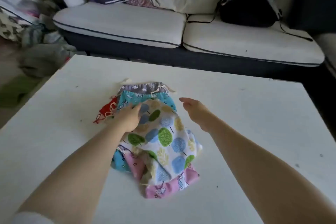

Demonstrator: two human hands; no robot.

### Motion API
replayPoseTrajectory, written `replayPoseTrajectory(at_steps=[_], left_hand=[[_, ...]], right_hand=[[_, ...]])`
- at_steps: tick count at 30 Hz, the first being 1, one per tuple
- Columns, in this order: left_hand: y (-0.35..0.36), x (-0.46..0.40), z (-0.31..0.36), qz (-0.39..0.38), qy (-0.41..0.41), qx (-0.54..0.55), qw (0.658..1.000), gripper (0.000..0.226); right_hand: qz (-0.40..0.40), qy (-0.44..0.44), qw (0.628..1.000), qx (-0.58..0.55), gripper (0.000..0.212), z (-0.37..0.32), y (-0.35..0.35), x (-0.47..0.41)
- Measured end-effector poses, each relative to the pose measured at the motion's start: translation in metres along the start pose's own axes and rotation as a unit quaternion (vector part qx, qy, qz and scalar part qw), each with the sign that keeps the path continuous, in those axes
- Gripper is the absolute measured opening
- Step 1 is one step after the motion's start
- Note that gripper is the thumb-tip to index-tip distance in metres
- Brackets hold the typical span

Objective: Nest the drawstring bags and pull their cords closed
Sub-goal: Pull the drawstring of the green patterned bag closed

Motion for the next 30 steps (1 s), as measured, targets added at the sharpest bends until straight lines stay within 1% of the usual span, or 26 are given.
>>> replayPoseTrajectory(at_steps=[2, 3, 4, 5, 6, 7, 8, 10, 12, 14, 15, 17, 19, 20, 21, 22, 23, 24, 25, 26, 27, 28, 30], left_hand=[[0.016, -0.001, -0.015, 0.012, -0.067, -0.017, 0.998, 0.066], [0.024, 0.001, -0.021, 0.022, -0.087, -0.027, 0.996, 0.062], [0.025, 0.004, -0.024, 0.042, -0.089, -0.044, 0.994, 0.051], [0.023, 0.006, -0.023, 0.07, -0.075, -0.057, 0.993, 0.035], [0.018, 0.013, -0.018, 0.098, -0.059, -0.055, 0.992, 0.018], [0.011, 0.018, -0.012, 0.129, -0.037, -0.031, 0.99, 0.006], [-0.006, 0.026, -0.001, 0.169, -0.006, 0.002, 0.986, 0.007], [-0.037, 0.035, 0.02, 0.213, 0.049, 0.086, 0.972, 0.014], [-0.07, 0.053, 0.048, 0.216, 0.096, 0.194, 0.952, 0.011], [-0.091, 0.071, 0.073, 0.201, 0.136, 0.278, 0.93, 0.024], [-0.099, 0.08, 0.084, 0.193, 0.158, 0.297, 0.922, 0.028], [-0.112, 0.096, 0.102, 0.185, 0.199, 0.305, 0.913, 0.031], [-0.124, 0.106, 0.114, 0.197, 0.232, 0.321, 0.897, 0.031], [-0.132, 0.115, 0.122, 0.208, 0.246, 0.333, 0.886, 0.031], [-0.138, 0.121, 0.127, 0.216, 0.255, 0.34, 0.879, 0.031], [-0.143, 0.126, 0.13, 0.218, 0.262, 0.332, 0.88, 0.033], [-0.146, 0.13, 0.134, 0.223, 0.268, 0.302, 0.888, 0.034], [-0.148, 0.135, 0.136, 0.228, 0.267, 0.256, 0.901, 0.034], [-0.149, 0.136, 0.137, 0.235, 0.256, 0.202, 0.916, 0.031], [-0.149, 0.138, 0.136, 0.238, 0.238, 0.151, 0.93, 0.029], [-0.15, 0.139, 0.135, 0.236, 0.218, 0.119, 0.94, 0.035], [-0.149, 0.141, 0.135, 0.229, 0.198, 0.103, 0.947, 0.045], [-0.148, 0.147, 0.137, 0.223, 0.173, 0.083, 0.956, 0.053]], right_hand=[[-0.049, 0.033, 0.998, -0.018, 0.043, 0.011, 0.023, 0.001], [-0.062, 0.039, 0.997, -0.022, 0.043, 0.019, 0.036, 0.002], [-0.065, 0.048, 0.996, -0.034, 0.041, 0.023, 0.044, 0.007], [-0.066, 0.067, 0.994, -0.048, 0.036, 0.027, 0.048, 0.01], [-0.057, 0.087, 0.993, -0.058, 0.031, 0.028, 0.047, 0.017], [-0.043, 0.096, 0.992, -0.065, 0.028, 0.03, 0.044, 0.022], [-0.025, 0.092, 0.993, -0.075, 0.028, 0.025, 0.036, 0.028], [0.0, 0.075, 0.99, -0.118, 0.036, 0.02, 0.018, 0.033], [-0.006, 0.064, 0.985, -0.16, 0.044, 0.014, 0.001, 0.042], [-0.01, 0.068, 0.978, -0.196, 0.049, 0.013, -0.015, 0.055], [-0.01, 0.064, 0.975, -0.212, 0.049, 0.013, -0.025, 0.065], [-0.004, 0.039, 0.969, -0.243, 0.043, 0.014, -0.045, 0.082], [0.028, 0.006, 0.953, -0.3, 0.027, 0.008, -0.063, 0.095], [0.064, -0.005, 0.943, -0.326, 0.02, 0.003, -0.074, 0.104], [0.111, -0.012, 0.932, -0.345, 0.017, 0.002, -0.083, 0.108], [0.157, -0.008, 0.923, -0.351, 0.019, 0.002, -0.09, 0.114], [0.195, -0.003, 0.914, -0.356, 0.024, 0.005, -0.097, 0.118], [0.22, 0.006, 0.905, -0.364, 0.029, 0.01, -0.103, 0.125], [0.227, 0.012, 0.897, -0.379, 0.03, 0.014, -0.107, 0.13], [0.224, 0.024, 0.891, -0.394, 0.026, 0.018, -0.111, 0.136], [0.227, 0.029, 0.885, -0.406, 0.019, 0.023, -0.114, 0.141], [0.234, 0.04, 0.88, -0.411, 0.012, 0.027, -0.118, 0.145], [0.258, 0.057, 0.875, -0.406, 0.007, 0.034, -0.125, 0.151]])
Point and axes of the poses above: each hand's wrist, its own x-axis away from the middle knuckle, its own y-axis out of the palm, z = x × y, the point moved 2 cm from there along -x, towards the middle knuckle, and after that the axes turned 13 degrees about z, right-handed, at the moved point
